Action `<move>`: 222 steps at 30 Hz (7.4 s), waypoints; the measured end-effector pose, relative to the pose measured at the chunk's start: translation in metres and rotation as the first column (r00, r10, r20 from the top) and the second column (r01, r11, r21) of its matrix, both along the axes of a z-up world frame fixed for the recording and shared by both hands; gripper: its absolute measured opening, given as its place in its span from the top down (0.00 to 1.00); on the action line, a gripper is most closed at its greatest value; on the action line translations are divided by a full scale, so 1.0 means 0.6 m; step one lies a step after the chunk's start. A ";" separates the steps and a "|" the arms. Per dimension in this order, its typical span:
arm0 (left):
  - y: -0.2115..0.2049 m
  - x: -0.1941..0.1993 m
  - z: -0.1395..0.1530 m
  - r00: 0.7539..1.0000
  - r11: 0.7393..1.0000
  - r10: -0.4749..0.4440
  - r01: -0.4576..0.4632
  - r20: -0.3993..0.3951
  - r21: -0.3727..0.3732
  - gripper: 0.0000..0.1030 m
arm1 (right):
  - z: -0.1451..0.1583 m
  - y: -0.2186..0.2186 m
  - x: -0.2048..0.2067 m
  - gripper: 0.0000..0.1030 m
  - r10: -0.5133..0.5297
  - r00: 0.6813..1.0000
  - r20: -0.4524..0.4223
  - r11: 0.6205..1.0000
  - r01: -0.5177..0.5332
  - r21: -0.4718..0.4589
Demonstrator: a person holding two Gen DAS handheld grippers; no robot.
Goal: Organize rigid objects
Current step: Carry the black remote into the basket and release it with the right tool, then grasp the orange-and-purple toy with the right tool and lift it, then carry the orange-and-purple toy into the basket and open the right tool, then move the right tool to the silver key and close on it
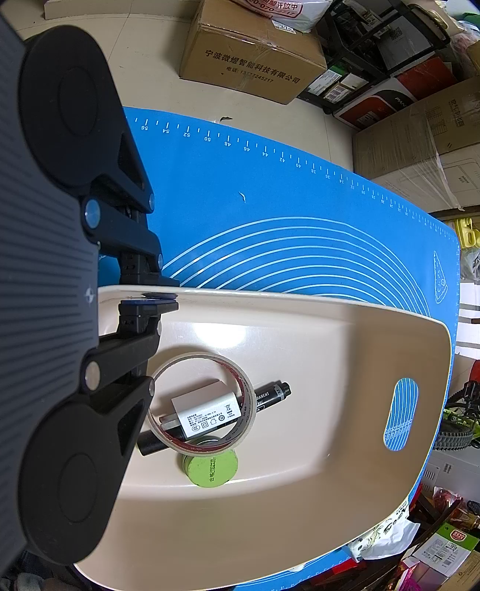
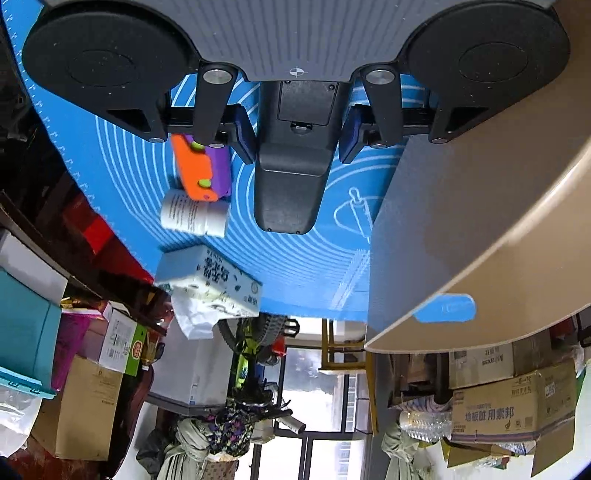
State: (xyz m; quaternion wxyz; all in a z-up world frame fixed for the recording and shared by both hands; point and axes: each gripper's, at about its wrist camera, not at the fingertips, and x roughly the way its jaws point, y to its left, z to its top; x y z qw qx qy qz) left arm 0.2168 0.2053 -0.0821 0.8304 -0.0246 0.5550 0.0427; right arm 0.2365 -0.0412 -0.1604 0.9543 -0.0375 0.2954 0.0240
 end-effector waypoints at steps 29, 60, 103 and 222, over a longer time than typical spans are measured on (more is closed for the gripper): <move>0.000 0.000 -0.001 1.000 1.000 -0.001 0.001 0.000 0.000 0.94 | 0.201 0.046 -0.029 0.47 0.174 0.970 0.170 0.981 -0.186 0.056; -0.005 -0.002 -0.002 1.000 1.000 -0.002 0.002 0.002 0.003 0.95 | 0.102 0.214 0.029 0.47 0.362 0.850 -0.383 0.918 -0.397 -0.016; -0.007 -0.004 -0.003 1.000 1.000 -0.002 0.002 0.000 0.008 0.94 | 0.006 -0.106 0.086 0.31 -0.049 0.988 -0.148 0.999 0.047 -0.015; -0.007 -0.004 0.000 1.000 1.000 -0.001 0.001 0.004 0.015 0.94 | 0.057 -0.107 -0.102 0.51 0.005 0.972 -0.236 0.992 0.025 0.127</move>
